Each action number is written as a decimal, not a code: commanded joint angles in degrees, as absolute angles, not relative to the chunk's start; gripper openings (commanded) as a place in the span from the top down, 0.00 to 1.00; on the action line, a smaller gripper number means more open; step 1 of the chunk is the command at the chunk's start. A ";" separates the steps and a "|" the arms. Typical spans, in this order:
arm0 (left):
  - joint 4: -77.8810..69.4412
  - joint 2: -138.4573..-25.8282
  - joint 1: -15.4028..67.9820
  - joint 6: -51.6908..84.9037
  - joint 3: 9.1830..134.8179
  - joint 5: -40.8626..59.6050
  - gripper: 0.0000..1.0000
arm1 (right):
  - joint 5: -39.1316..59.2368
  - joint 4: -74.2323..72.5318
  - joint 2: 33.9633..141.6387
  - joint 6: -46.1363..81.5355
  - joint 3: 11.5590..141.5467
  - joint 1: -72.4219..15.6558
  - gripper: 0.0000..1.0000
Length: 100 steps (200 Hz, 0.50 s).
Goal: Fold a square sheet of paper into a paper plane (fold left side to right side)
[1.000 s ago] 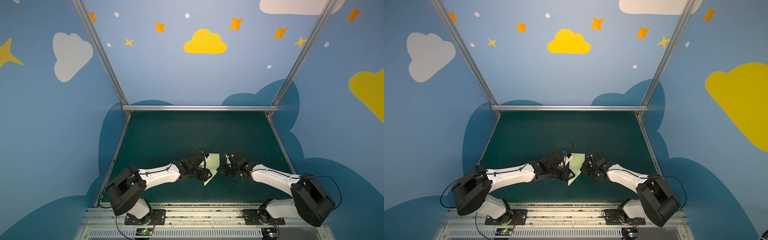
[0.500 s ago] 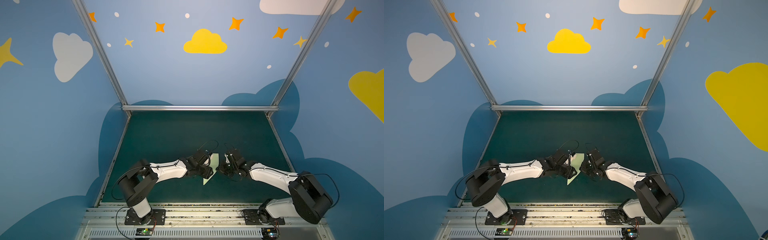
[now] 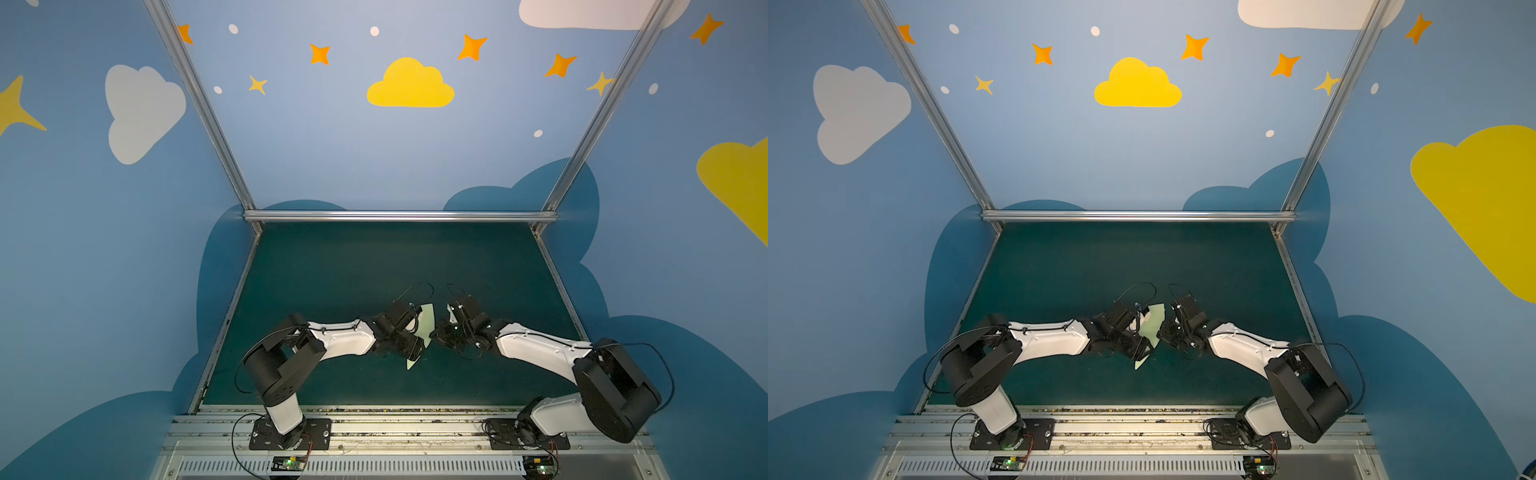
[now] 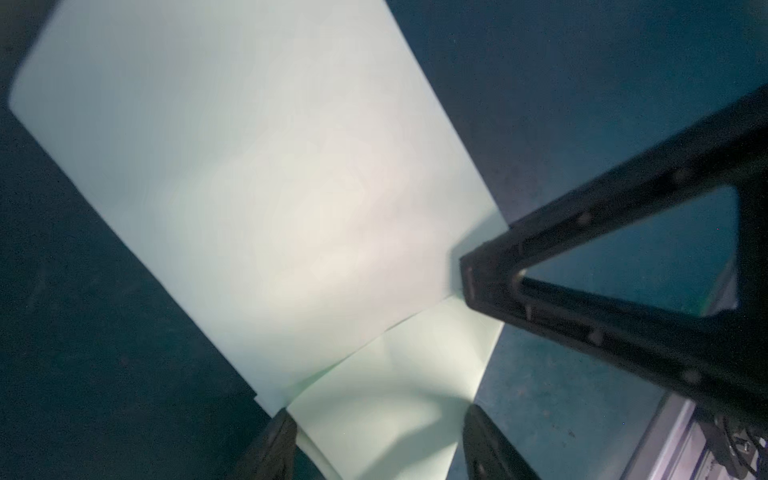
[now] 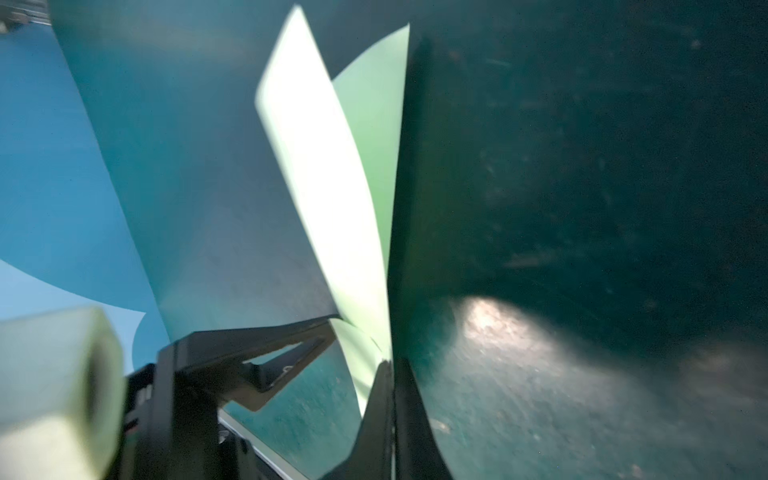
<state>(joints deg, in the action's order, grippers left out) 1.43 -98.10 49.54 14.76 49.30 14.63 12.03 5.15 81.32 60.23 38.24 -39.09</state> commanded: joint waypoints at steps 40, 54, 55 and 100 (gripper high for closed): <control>-0.50 -86.93 51.96 15.42 43.31 4.42 0.34 | 11.79 5.84 81.23 60.29 40.03 -39.09 1.00; -0.78 -84.76 53.00 15.55 42.12 2.28 0.36 | 11.78 6.06 81.37 60.29 40.25 -39.16 1.00; -0.79 -84.61 53.09 15.55 42.06 2.11 0.36 | 11.78 6.06 81.38 60.29 40.25 -39.13 1.00; -1.45 -84.15 56.37 14.54 42.04 -0.07 0.39 | 12.04 5.83 81.97 60.51 40.76 -39.20 1.00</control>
<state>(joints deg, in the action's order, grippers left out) -0.75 -83.42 55.05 15.25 41.80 2.57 12.01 4.99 81.41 60.25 39.22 -39.09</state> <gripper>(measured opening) 0.612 0.047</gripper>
